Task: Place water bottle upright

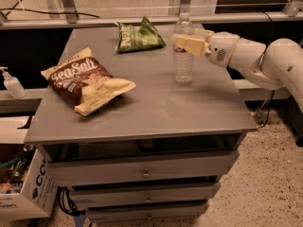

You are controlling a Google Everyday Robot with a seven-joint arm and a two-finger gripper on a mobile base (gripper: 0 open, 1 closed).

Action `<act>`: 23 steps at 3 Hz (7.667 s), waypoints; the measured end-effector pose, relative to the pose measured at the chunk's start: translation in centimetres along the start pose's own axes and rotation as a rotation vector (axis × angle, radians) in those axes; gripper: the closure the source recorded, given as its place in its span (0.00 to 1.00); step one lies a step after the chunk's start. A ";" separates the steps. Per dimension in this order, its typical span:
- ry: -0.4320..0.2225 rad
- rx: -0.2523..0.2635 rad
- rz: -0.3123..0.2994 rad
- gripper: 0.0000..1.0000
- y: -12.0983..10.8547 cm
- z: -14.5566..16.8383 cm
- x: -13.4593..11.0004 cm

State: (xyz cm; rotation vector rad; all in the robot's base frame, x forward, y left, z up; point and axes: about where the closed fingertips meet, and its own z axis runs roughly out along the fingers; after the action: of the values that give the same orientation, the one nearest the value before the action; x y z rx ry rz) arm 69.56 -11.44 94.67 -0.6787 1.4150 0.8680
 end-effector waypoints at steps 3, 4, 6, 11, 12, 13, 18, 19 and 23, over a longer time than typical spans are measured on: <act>-0.081 -0.176 -0.117 0.00 0.6 -2.0 1.0; -0.049 -0.177 -0.166 0.00 0.5 -1.9 0.2; 0.216 -0.145 -0.286 0.00 0.2 1.3 -1.5; 0.780 0.051 -0.377 0.00 -2.0 5.3 1.5; 0.825 0.079 -0.447 0.00 -2.4 6.0 2.0; 0.908 0.136 -0.555 0.00 -3.0 6.6 3.1; 1.070 0.248 -0.459 0.00 -4.3 9.9 8.6; 1.071 0.249 -0.408 0.00 -4.0 11.2 9.3; 1.070 0.428 -0.265 0.18 -6.0 11.0 9.6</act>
Offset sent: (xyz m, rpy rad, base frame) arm -0.0212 -0.0234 -0.0158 0.0162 -0.2052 0.1943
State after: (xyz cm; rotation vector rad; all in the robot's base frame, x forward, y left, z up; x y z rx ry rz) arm 80.17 -4.51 85.28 -1.0204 2.2821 -0.0991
